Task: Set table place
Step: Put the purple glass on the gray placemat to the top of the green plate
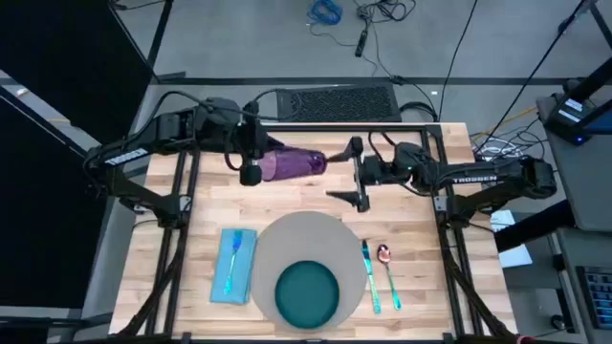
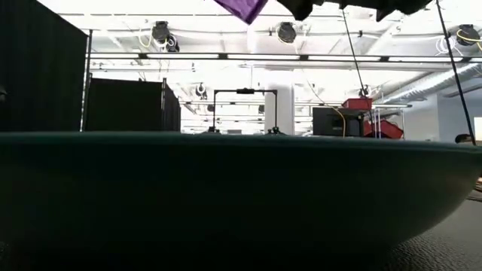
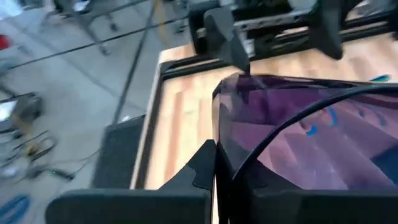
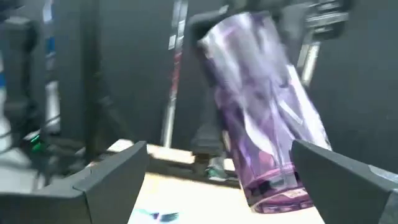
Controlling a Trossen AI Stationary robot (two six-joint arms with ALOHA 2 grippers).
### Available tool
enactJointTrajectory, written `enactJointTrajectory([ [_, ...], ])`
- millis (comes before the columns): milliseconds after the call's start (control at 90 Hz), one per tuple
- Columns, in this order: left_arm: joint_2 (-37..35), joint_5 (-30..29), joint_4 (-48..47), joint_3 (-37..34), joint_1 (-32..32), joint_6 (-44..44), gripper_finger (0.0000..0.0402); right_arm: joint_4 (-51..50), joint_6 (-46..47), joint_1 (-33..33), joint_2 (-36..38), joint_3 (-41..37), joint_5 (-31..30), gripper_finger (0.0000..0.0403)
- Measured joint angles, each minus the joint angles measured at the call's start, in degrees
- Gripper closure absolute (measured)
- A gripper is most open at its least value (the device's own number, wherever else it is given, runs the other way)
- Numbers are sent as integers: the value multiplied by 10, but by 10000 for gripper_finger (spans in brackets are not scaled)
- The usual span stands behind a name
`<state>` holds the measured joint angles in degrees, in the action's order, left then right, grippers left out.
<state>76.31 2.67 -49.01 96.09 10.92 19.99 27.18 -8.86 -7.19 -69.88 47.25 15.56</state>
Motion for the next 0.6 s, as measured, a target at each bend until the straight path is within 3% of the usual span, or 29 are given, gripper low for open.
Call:
enactJointTrajectory([
  [233,28,17,8,0,0,-31,402,-112,-12,6,1,57,-4,23],
  [600,109,22,81,0,-12,-47,401,-157,-3,5,-24,62,-55,23],
])
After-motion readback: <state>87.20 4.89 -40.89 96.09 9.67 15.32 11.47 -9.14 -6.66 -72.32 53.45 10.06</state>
